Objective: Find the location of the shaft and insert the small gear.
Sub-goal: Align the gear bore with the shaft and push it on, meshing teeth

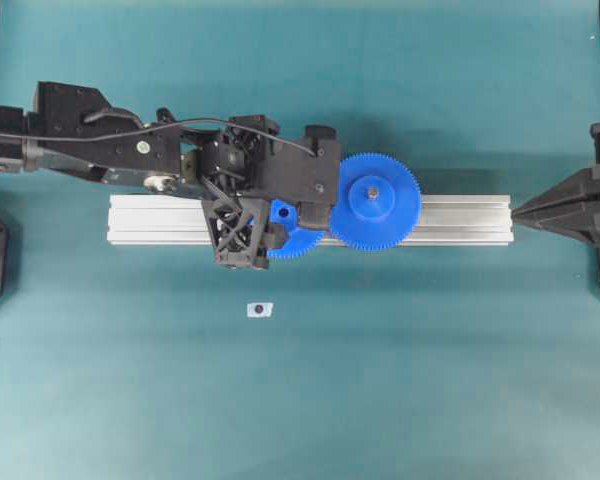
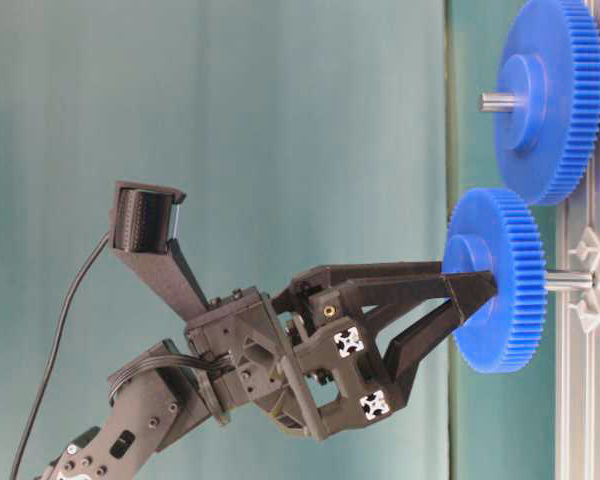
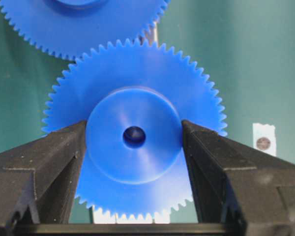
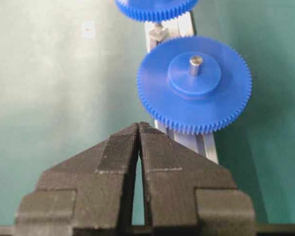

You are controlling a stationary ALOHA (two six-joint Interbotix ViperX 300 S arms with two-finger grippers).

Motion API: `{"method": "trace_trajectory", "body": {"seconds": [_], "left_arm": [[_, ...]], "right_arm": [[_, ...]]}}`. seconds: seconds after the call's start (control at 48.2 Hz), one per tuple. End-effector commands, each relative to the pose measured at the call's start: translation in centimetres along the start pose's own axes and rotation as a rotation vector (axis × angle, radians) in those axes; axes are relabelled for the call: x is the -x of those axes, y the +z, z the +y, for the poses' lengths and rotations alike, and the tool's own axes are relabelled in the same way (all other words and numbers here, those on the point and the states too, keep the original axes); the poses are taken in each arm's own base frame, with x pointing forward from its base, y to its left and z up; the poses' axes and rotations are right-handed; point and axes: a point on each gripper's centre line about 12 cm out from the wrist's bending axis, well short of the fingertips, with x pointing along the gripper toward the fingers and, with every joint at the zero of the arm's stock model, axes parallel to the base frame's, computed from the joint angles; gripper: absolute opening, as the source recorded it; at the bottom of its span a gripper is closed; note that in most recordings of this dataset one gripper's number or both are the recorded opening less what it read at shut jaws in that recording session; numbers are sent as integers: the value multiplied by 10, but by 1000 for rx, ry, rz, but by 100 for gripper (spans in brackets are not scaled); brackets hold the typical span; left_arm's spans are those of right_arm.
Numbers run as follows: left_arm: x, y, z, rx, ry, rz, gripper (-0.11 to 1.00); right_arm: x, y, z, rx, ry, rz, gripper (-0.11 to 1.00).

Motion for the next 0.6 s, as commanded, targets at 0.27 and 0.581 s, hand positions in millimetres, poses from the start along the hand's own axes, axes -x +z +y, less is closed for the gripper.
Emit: {"method": "trace_trajectory", "body": {"seconds": [0.27,0.581], "left_arm": [[4,7,5,5,11,-17,65],[5,13,4,-1,10,-31,75]], "right_arm": [[0,4,0,-15,-1,-11,9],[0,5,0,-16,0,-14,9]]}}
